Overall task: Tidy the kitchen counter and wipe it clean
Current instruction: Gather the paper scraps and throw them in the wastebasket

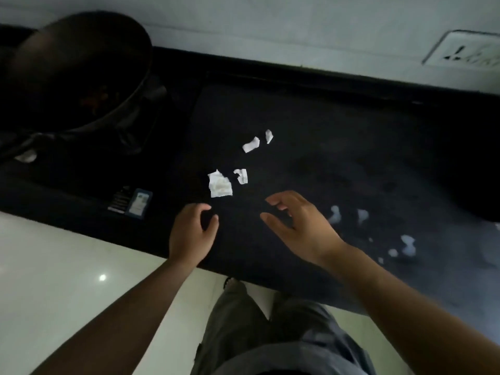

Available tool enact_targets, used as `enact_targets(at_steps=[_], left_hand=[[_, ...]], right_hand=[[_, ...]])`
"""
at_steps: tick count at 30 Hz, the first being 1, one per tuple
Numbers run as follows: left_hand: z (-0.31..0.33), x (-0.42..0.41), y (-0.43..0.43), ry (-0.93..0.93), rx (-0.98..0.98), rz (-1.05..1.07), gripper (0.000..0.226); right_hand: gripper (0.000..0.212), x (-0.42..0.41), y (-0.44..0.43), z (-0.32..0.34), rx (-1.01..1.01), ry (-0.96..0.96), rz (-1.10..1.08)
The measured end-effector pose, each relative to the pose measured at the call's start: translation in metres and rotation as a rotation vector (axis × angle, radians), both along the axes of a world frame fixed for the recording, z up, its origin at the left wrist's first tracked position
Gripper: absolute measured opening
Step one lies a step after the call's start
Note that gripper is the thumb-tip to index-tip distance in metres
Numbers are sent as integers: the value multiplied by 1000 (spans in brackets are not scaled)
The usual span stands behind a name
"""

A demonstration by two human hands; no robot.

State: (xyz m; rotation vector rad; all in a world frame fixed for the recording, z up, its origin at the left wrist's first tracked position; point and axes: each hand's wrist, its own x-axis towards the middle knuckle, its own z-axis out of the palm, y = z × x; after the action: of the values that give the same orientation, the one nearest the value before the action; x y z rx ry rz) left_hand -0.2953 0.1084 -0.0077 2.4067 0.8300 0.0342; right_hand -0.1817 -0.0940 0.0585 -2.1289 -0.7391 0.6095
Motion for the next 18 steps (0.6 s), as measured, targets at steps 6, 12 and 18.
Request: enact_targets(at_steps=[6,12,18], left_hand=[[-24,26,34,42,274,-4,43],[-46,33,45,82,338,6,55],[-51,34,48,76,351,18,55]], right_hand=[[42,35,46,-39,-41,-107,132],[41,67,90,-70,-82,-190,178],[37,84,111,-96,-108,-255,228]])
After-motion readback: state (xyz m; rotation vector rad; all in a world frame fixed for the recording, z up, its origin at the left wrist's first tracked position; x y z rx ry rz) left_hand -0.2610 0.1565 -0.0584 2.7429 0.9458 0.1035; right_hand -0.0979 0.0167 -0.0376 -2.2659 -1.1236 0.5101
